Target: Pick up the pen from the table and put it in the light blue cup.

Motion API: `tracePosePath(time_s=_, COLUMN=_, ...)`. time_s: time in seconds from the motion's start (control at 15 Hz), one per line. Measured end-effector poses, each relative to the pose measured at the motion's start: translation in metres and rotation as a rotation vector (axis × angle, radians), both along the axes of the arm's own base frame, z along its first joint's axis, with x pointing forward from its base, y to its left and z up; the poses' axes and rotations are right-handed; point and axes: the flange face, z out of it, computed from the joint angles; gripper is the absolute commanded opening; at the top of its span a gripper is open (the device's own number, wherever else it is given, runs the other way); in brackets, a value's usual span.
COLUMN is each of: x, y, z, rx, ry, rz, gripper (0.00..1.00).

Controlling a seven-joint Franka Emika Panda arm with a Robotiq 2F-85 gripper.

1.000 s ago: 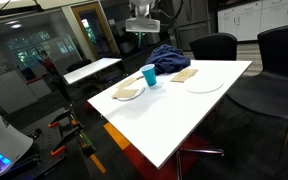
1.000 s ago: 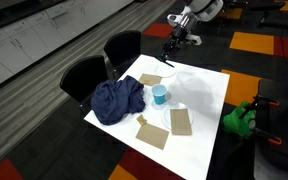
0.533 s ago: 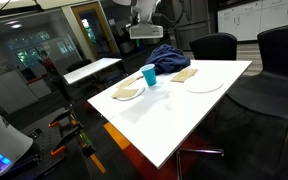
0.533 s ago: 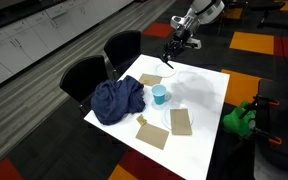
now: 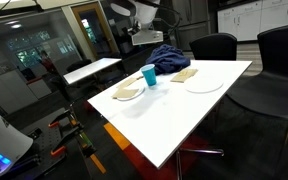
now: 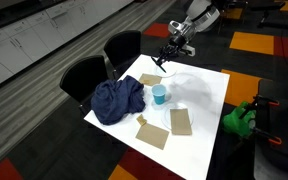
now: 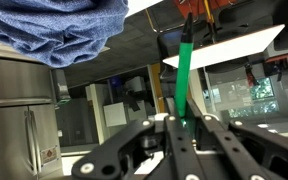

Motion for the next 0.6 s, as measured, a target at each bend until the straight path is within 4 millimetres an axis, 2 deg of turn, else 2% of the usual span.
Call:
tracePosePath(time_s=0.07, x=0.001, y=0.004, z=-0.003, rx=0.003, ry=-0.008, rz=-0.007, gripper=0.04)
tracePosePath(time_s=0.13, x=0.003, y=0.007, z=-0.006, rx=0.005, ry=-0.013, rz=-0.014, gripper=0.14)
tracePosePath(time_s=0.33, x=0.004, y=0.014, z=-0.016, rx=0.001, ry=-0.002, rz=-0.019, gripper=0.14)
tracePosePath(time_s=0.4, x=0.004, y=0.015, z=-0.017, rx=0.000, ry=-0.001, rz=-0.018, gripper=0.04)
tracePosePath(time_s=0.6, x=0.003, y=0.013, z=-0.018, rx=-0.008, ry=-0.006, rz=-0.016, gripper=0.04)
